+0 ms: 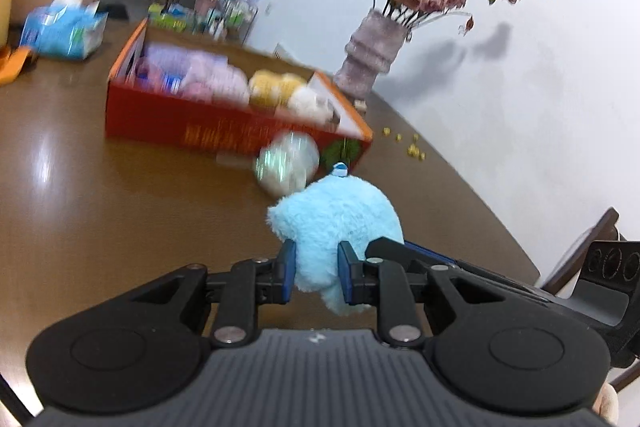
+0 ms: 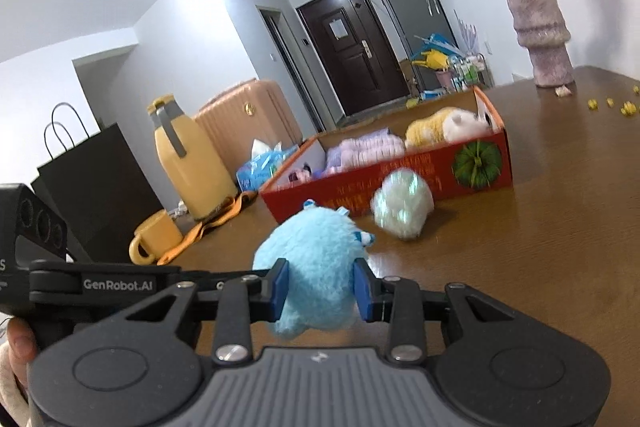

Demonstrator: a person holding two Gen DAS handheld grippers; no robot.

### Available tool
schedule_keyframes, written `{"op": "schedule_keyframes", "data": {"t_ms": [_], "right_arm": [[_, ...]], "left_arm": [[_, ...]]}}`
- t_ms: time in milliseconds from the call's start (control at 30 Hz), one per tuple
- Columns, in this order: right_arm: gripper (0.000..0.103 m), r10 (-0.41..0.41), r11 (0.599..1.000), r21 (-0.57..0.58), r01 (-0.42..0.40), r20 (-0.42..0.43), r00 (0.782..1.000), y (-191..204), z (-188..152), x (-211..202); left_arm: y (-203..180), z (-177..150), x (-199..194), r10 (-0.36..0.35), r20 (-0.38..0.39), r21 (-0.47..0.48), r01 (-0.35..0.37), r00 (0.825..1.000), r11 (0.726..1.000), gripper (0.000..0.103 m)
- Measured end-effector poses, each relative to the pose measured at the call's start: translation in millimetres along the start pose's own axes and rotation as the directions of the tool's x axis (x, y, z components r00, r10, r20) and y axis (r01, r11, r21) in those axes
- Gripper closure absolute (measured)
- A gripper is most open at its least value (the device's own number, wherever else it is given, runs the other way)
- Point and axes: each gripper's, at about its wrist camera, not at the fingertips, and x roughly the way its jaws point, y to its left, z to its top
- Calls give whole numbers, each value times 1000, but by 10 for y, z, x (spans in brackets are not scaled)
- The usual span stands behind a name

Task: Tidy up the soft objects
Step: 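Carry the light-blue plush into the box and open both grippers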

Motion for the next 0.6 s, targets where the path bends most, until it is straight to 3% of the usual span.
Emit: {"op": "schedule_keyframes", "data": {"t_ms": [133, 300, 467, 600], "right_arm": [[71, -12, 999, -38, 13, 31, 999, -77, 414, 260], [72, -28, 999, -45, 28, 11, 1000, -268, 947, 854], [72, -35, 998, 43, 38, -76, 996, -566, 1281, 1553], [69, -76, 993, 78, 91, -180, 981, -761, 1300, 2101]], "left_arm": [[131, 491, 310, -17, -2, -15, 17, 1000, 1000, 81], [323, 1090, 770, 21, -9, -1, -21, 1000, 1000, 81], [609, 1456, 1299, 90, -63, -5, -90, 994, 996, 81], [890, 1476, 1649, 141, -126, -20, -145, 982, 989, 80]]}}
